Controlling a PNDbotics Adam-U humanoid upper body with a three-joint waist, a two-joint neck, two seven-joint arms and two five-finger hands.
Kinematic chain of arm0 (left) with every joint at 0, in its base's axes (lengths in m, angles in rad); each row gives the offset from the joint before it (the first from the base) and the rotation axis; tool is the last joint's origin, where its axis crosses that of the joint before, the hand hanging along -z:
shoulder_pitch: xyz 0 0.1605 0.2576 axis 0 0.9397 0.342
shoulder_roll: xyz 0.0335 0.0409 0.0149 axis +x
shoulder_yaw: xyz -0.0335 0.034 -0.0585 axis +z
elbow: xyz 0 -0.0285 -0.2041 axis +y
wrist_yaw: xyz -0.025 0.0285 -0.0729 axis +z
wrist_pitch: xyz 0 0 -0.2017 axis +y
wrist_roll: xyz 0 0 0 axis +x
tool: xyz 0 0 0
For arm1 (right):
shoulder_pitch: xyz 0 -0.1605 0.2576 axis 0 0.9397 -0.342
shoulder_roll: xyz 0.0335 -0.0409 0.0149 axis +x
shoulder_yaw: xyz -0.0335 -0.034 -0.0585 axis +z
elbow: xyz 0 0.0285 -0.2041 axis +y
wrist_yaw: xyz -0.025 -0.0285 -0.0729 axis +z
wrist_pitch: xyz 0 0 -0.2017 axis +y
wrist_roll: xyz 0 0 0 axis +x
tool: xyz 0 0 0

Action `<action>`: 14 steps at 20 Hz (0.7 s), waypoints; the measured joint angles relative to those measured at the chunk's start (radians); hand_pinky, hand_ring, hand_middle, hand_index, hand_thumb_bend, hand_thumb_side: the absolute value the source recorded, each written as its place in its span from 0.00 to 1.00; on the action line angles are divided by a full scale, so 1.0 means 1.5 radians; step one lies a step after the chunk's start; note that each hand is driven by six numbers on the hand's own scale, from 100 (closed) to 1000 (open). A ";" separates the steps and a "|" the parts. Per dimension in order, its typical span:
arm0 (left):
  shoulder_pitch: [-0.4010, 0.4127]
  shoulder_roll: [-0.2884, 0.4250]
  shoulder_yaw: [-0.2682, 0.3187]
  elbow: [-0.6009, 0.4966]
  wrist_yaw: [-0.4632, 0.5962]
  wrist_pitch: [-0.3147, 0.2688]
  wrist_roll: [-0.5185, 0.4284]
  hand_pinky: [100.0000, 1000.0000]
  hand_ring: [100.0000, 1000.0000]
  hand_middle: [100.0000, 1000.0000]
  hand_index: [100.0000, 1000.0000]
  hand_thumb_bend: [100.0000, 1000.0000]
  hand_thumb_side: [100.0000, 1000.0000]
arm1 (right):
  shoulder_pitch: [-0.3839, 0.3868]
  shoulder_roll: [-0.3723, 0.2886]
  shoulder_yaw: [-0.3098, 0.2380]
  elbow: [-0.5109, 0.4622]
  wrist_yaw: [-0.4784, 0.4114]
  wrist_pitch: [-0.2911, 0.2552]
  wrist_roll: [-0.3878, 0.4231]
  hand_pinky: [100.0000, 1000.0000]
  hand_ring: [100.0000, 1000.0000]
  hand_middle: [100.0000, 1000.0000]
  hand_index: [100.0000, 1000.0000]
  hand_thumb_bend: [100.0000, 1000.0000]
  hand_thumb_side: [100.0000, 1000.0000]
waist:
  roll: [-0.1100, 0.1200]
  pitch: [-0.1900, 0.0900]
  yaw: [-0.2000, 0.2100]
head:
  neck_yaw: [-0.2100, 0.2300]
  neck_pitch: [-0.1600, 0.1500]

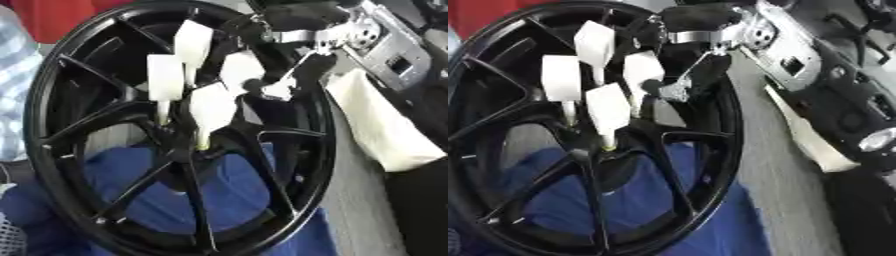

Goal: Pull the pin out of the wheel hub.

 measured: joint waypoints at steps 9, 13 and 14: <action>0.000 -0.003 0.000 0.000 0.000 0.001 0.001 0.67 0.57 0.49 0.68 0.00 0.59 | 0.016 -0.007 0.005 -0.004 -0.006 0.015 0.015 1.00 0.84 0.61 0.94 0.00 0.92 | 0.000 0.000 -0.005 | 0.000 0.000; 0.000 -0.003 0.000 0.000 0.000 0.001 0.001 0.67 0.57 0.49 0.68 0.00 0.59 | 0.017 -0.007 0.005 -0.004 -0.006 0.024 0.024 1.00 0.81 0.57 0.93 0.00 0.99 | 0.000 0.000 -0.009 | 0.000 0.000; 0.000 -0.003 0.000 0.000 0.000 0.001 0.001 0.67 0.57 0.50 0.68 0.00 0.59 | 0.017 -0.007 0.004 -0.004 -0.006 0.026 0.026 1.00 0.80 0.56 0.93 0.00 1.00 | 0.000 0.000 -0.009 | 0.000 0.000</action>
